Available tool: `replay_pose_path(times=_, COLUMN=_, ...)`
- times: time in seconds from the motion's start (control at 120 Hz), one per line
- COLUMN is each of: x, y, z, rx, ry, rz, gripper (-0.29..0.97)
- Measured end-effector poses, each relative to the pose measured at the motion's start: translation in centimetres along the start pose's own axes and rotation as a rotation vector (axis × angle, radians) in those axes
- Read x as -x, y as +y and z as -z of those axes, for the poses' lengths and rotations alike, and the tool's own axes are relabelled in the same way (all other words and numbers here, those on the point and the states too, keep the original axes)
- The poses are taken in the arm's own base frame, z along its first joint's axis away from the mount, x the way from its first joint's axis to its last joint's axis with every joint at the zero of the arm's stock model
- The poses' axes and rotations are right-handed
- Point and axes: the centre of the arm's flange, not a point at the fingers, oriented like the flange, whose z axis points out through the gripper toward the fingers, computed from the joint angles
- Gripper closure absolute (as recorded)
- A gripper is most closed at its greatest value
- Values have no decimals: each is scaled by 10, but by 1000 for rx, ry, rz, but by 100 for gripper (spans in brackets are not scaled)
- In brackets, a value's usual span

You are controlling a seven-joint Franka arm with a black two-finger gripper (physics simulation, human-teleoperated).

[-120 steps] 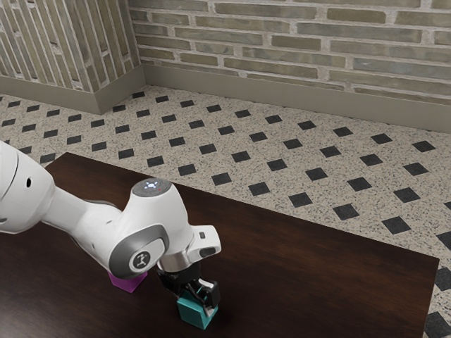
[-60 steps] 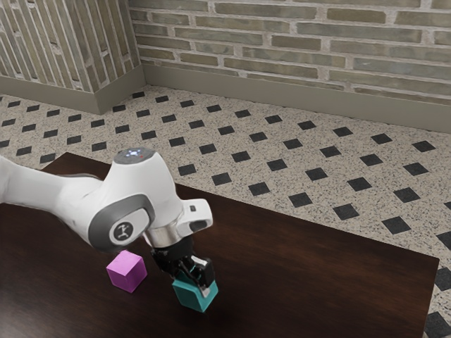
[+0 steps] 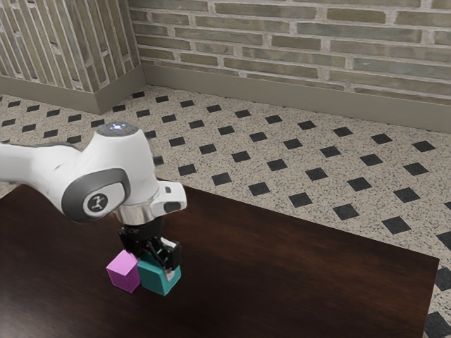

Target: Pick up the blue block with one arm, and put the blue block on the pink block with one arm

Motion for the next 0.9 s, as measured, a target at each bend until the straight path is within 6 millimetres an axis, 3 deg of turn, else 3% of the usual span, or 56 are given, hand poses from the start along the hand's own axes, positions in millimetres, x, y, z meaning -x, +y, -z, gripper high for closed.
replay_pose_path(times=0.25, x=-6, y=-41, z=11, rx=-32, ry=-3, rz=75, gripper=36)
replay_pose_path(times=0.633, x=-3, y=-77, z=38, rx=-46, ry=25, rz=114, gripper=36)
replay_pose_path(times=0.792, x=-7, y=-115, z=44, rx=-35, ry=23, rz=161, gripper=36)
replay_pose_path(times=0.9, x=-7, y=-127, z=44, rx=-38, ry=23, rz=147, gripper=36)
